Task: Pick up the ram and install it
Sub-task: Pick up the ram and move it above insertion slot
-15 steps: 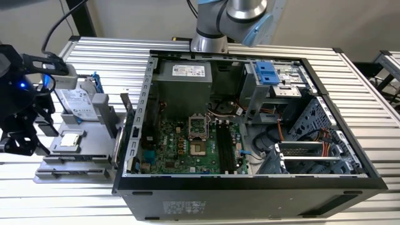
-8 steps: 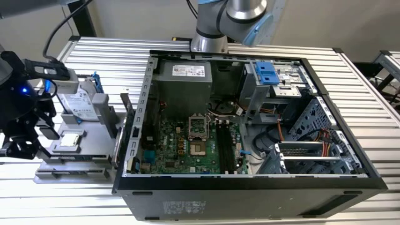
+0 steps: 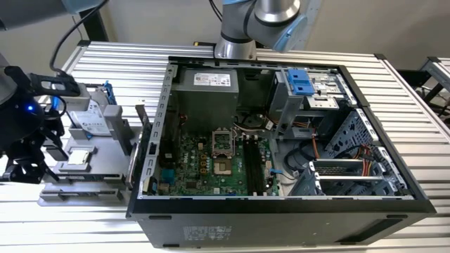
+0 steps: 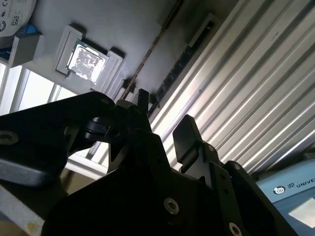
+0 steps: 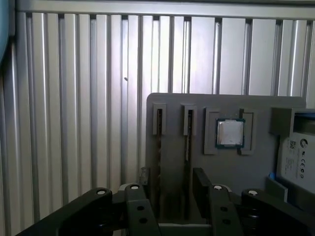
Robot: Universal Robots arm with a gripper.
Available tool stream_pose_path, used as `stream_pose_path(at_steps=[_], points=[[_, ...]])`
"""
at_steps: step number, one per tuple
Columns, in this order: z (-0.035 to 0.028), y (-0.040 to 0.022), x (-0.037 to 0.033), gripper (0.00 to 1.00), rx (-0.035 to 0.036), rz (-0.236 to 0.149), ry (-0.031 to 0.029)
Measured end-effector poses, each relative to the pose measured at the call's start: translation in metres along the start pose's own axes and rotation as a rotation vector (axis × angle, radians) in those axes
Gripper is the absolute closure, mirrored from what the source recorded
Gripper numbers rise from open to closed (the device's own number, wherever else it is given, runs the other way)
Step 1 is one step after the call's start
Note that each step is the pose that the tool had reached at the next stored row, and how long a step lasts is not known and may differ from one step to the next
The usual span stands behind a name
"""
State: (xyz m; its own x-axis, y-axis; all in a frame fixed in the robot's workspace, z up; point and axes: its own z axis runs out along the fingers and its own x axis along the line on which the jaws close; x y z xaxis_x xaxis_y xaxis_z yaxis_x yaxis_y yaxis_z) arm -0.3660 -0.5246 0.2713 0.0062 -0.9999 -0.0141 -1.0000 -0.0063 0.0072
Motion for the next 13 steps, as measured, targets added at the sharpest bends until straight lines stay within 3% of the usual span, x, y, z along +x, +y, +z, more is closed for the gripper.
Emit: stream_pose_path(at_steps=[13], points=[[0.0168, -0.0001, 0.0006, 0.00, -0.0001, 0.000, 0.0002]])
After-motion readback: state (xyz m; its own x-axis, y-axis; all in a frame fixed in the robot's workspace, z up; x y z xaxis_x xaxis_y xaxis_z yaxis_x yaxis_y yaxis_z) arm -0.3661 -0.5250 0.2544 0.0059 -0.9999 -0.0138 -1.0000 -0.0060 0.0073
